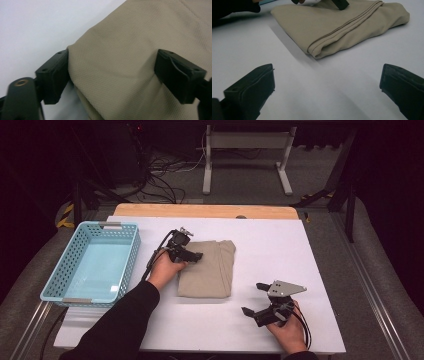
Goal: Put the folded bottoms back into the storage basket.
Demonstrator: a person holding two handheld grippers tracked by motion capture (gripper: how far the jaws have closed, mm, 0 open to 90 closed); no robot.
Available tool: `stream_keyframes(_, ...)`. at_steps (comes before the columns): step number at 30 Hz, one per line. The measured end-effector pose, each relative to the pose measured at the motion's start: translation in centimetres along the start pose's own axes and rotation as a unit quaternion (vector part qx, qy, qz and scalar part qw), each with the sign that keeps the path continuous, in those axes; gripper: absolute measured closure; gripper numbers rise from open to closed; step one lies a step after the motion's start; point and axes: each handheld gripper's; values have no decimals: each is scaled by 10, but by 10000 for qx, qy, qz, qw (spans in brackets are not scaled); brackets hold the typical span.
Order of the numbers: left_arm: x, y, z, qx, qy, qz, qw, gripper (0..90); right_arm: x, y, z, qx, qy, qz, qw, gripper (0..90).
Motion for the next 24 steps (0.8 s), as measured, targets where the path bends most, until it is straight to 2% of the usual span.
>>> stream_keyframes(4,-3,6,4,167,-18,-50,9998,368,0,0,0,-28,-4,-15,10000,5)
stream_keyframes(8,-5,10,5,489,-35,94,9988,624,0,0,0,-47,5,-24,10000,5)
stream_keyframes(15,-5,10,5,532,-22,194,9984,674,0,0,0,-68,7,-11,10000,5)
stream_keyframes(21,-6,12,6,452,6,119,9989,687,0,0,0,-60,4,1,10000,5)
stream_keyframes(24,-8,12,9,472,113,154,9987,696,0,0,0,-47,11,9,10000,5)
Point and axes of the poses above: each handheld gripper's, and its own axes: z roughly backward along the jaws, x roughly out of its underside, y roughly to its right, and after that the axes turned 8 degrees about -z, right-handed
